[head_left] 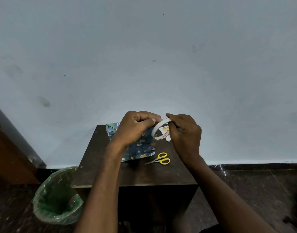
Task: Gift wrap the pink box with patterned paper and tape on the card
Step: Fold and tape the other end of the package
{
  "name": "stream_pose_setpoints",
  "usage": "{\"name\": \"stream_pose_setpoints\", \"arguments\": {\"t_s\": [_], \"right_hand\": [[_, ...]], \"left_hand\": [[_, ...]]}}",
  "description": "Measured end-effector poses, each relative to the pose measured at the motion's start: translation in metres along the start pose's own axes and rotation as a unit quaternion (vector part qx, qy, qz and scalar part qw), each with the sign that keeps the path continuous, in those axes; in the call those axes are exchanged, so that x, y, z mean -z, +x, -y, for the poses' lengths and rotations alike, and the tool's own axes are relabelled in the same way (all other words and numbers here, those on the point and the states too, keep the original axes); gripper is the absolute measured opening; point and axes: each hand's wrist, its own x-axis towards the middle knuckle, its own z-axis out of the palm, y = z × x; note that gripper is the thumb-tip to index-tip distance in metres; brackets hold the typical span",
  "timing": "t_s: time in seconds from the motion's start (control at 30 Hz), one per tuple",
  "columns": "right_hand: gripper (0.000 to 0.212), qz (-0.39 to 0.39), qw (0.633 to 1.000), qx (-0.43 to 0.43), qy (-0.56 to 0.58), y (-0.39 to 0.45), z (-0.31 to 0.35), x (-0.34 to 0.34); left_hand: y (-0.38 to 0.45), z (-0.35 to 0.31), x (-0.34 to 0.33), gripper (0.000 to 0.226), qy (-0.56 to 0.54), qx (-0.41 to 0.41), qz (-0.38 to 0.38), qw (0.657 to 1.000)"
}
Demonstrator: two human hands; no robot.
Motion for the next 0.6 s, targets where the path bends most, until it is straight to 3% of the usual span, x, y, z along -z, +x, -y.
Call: {"name": "stream_pose_setpoints", "arguments": {"t_s": [0.17,0.4,0.6], "right_hand": [[0.033,-0.032,0.995,0.072,-0.065,-0.001,-0.004,0.0],[0.033,-0.04,0.991,0.1,-0.079,0.0,-0.008,-0.001],[0.023,0.001,0.982,0.16,-0.1,0.003,-0.008,0.002]], "left_hand": [[-0.001,-0.001,0.004,0.01,-0.03,-0.006,0.004,1.0],[0.0,0.002,-0.006,0.006,0.006,0.006,-0.043,0.999],[0.001,-0.004,-0.008,0.006,-0.045,0.026,-0.098,0.994]]}}
